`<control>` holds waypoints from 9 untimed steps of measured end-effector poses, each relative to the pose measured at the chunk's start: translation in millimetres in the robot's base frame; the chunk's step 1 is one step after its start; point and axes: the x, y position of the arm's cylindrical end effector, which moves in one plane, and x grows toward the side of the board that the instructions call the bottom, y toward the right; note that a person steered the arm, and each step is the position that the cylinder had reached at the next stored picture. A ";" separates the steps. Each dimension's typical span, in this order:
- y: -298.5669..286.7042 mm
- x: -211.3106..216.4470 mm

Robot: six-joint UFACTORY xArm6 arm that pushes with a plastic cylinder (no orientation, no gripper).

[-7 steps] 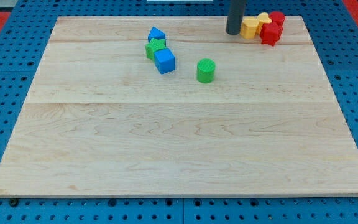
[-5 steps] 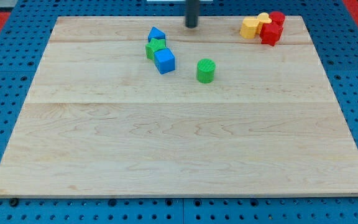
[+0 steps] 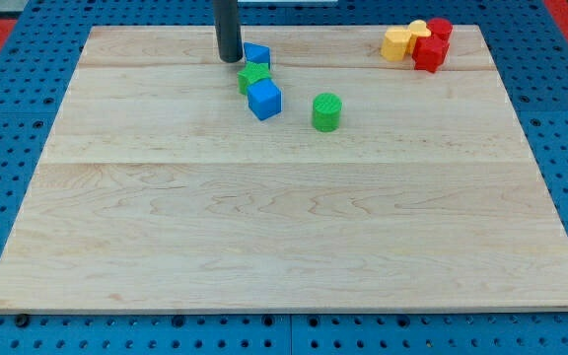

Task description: Push the blue triangle closer to the yellow hexagon

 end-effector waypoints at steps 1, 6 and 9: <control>26.9 7.1; 69.5 56.9; 131.3 39.4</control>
